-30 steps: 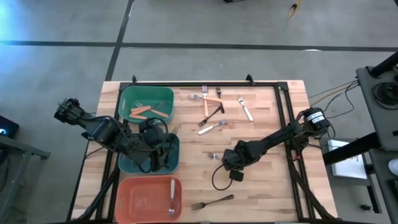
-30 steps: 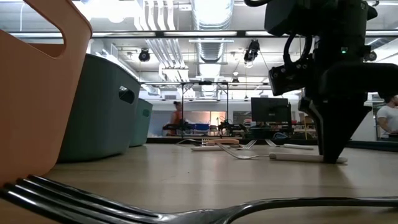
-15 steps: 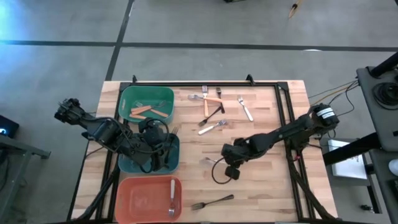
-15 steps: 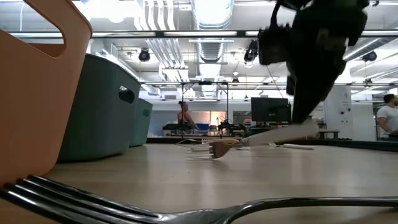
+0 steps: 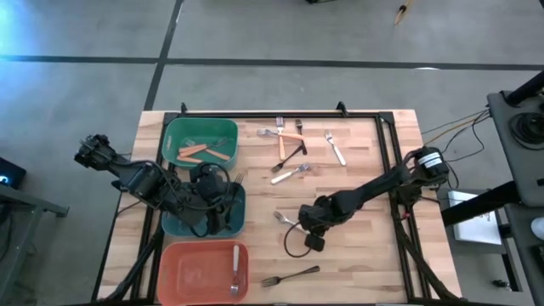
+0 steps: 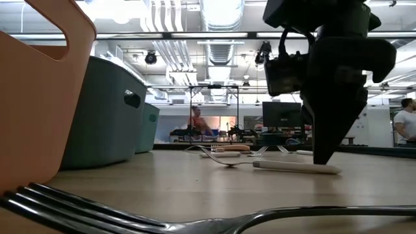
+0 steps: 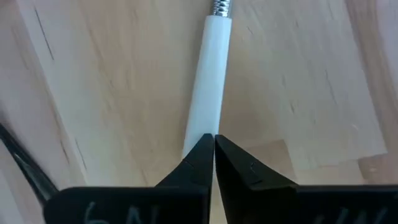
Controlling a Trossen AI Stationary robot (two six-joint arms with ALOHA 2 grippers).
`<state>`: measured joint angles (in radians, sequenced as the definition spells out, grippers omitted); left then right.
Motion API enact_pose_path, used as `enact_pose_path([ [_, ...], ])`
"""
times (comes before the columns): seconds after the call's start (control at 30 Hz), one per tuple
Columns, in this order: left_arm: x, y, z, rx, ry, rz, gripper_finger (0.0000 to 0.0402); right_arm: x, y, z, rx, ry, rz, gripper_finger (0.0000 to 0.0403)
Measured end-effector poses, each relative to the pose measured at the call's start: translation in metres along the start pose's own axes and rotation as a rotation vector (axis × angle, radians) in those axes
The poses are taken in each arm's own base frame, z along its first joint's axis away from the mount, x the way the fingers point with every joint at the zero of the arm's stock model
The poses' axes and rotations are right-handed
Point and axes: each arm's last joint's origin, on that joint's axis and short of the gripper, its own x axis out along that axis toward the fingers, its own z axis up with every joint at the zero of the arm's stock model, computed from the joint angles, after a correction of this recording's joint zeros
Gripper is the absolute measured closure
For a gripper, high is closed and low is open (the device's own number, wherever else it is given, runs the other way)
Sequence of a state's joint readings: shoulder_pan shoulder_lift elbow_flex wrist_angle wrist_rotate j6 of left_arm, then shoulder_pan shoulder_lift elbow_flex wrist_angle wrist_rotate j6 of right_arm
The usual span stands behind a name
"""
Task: Sort silverware by color (type)
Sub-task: Put the white fork into the orange bin
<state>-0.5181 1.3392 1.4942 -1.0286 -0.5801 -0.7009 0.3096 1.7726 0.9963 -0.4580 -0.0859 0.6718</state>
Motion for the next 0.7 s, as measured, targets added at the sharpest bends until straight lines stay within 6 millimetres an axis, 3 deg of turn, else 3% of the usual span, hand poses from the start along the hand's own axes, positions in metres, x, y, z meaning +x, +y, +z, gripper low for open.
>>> enact_pose_path([
  [0.17,0.000,-0.001,-0.001,0.000,0.014,-0.012,0.0274,-0.001,0.003,0.002,0.004,0.013,0.047,0.0371],
  [0.5,0.000,-0.001,-0.002,-0.009,0.032,-0.028,0.0274,-0.014,0.011,0.010,0.017,-0.029,0.087,0.0279],
  [0.7,0.000,-0.001,-0.003,-0.026,0.034,-0.028,0.0274,-0.016,0.012,0.010,0.044,-0.036,0.091,0.0265],
])
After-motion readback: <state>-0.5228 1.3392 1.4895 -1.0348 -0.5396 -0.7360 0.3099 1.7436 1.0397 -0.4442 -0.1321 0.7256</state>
